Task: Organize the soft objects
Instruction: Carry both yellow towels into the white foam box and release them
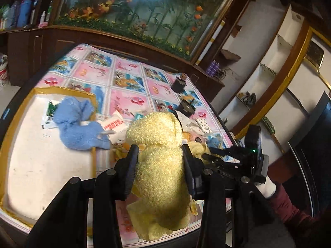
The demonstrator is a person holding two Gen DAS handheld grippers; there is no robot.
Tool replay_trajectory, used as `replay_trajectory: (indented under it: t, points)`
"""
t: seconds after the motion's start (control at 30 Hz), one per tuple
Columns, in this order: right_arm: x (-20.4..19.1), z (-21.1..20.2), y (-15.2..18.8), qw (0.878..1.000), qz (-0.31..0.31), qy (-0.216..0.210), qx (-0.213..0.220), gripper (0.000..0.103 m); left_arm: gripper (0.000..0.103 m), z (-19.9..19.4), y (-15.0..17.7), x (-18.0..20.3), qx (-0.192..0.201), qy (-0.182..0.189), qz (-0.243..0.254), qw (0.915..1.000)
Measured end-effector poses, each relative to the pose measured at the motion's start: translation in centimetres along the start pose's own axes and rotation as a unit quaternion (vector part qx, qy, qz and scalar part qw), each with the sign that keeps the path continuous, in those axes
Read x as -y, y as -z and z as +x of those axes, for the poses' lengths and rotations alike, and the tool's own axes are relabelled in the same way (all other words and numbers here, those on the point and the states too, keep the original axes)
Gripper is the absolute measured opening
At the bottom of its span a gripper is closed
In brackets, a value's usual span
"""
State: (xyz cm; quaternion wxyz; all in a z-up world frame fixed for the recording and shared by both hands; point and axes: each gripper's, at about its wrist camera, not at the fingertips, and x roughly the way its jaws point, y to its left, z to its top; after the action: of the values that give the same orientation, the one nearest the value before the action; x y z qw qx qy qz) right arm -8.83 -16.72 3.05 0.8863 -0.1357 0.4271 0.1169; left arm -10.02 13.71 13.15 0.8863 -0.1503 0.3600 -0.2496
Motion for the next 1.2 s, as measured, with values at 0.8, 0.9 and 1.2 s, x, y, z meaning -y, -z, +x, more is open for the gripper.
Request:
replay_trajectory:
  t: [0.8, 0.9, 1.2]
  points:
    - [-2.8, 3.0, -1.5, 0.999, -0.039, 0.006, -0.017, 0.046, 0.039, -2.7, 1.9, -10.9, 0.025, -0.107, -0.081, 0.9906]
    - [-2.1, 2.0, -1.9, 0.999, -0.008, -0.029, -0.014, 0.039, 0.039, -2.8, 2.1, -11.0, 0.025, -0.106, -0.082, 0.9907]
    - [-1.0, -6.8, -5.0, 0.995, 0.046, -0.046, 0.075, 0.032, 0.039, -2.3, 1.5, -12.7, 0.016, -0.12, -0.088, 0.9887]
